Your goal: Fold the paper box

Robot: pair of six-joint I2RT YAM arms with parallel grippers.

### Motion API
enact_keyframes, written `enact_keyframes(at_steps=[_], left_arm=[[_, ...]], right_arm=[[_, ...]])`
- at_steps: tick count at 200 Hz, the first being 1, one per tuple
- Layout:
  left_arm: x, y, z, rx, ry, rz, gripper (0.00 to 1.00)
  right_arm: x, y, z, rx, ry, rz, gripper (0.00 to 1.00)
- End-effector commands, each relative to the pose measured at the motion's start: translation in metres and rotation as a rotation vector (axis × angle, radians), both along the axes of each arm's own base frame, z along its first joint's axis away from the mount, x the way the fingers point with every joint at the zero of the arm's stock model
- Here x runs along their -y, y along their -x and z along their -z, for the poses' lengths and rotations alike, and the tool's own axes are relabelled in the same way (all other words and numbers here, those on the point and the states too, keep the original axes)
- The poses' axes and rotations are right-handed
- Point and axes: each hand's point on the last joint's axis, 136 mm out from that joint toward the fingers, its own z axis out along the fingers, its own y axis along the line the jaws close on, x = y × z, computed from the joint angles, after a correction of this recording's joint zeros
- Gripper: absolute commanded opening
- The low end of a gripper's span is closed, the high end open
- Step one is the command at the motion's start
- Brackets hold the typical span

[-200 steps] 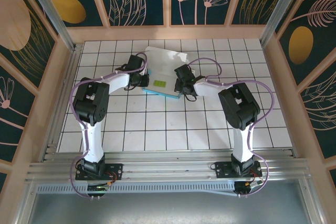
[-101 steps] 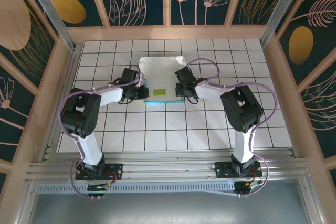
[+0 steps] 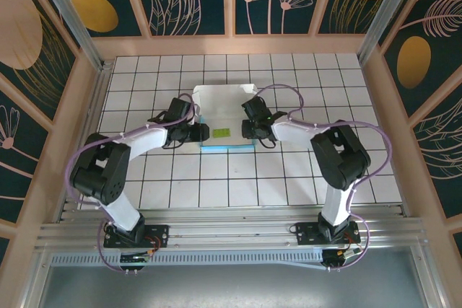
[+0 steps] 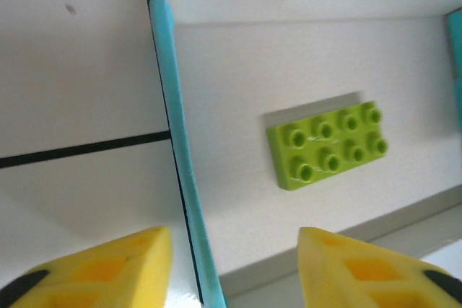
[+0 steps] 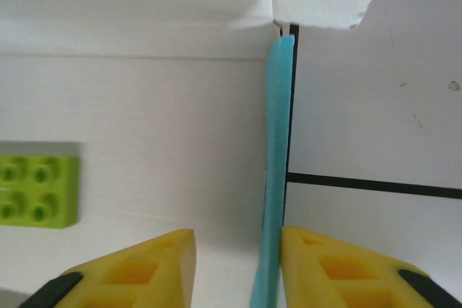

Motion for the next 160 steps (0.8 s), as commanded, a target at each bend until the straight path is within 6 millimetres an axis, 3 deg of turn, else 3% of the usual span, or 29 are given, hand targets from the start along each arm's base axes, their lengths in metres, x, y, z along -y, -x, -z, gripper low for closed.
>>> enact_keyframes(at_steps=[1,21,31,34,47,81,106,142,146,160], left_arm=[[-0.007,0.001,-0.032,0.075,-0.018,-0.015,0.54],[-0.016,-0.006,-0.063,0.155,-0.039,-0.036,0.56],[-0.024,-0.006,-0.069,0.174,-0.061,-0.039,0.58],[-0.023,-0.012,-0.083,0.206,-0.055,-0.038,0.58],[-0.030,-0.022,-0.095,0.247,-0.082,-0.010,0.61],[-0.016,-0.042,-0.097,0.238,-0.070,0.158,0.63],[-0.020,-0.065,-0.099,0.246,-0.042,0.143,0.64],[-0.017,-0.081,-0.104,0.240,-0.011,0.130,0.68],[-0.015,-0.083,-0.092,0.215,-0.007,0.133,0.69],[-0.011,-0.085,-0.090,0.207,0.013,0.136,0.69]], right_arm=[[0.003,-0.002,-0.046,0.075,-0.059,0.007,0.44],[0.015,-0.010,-0.073,0.139,-0.080,-0.014,0.52],[0.022,-0.017,-0.087,0.182,-0.088,-0.053,0.56],[0.020,-0.017,-0.091,0.195,-0.094,-0.078,0.57],[0.024,-0.028,-0.103,0.245,-0.105,-0.172,0.60],[0.005,-0.041,-0.108,0.231,-0.204,-0.421,0.73],[-0.004,-0.057,-0.105,0.203,-0.216,-0.457,0.80],[0.003,-0.079,-0.093,0.142,-0.189,-0.299,0.75],[0.003,-0.079,-0.092,0.143,-0.188,-0.287,0.74],[0.003,-0.078,-0.092,0.163,-0.185,-0.267,0.70]])
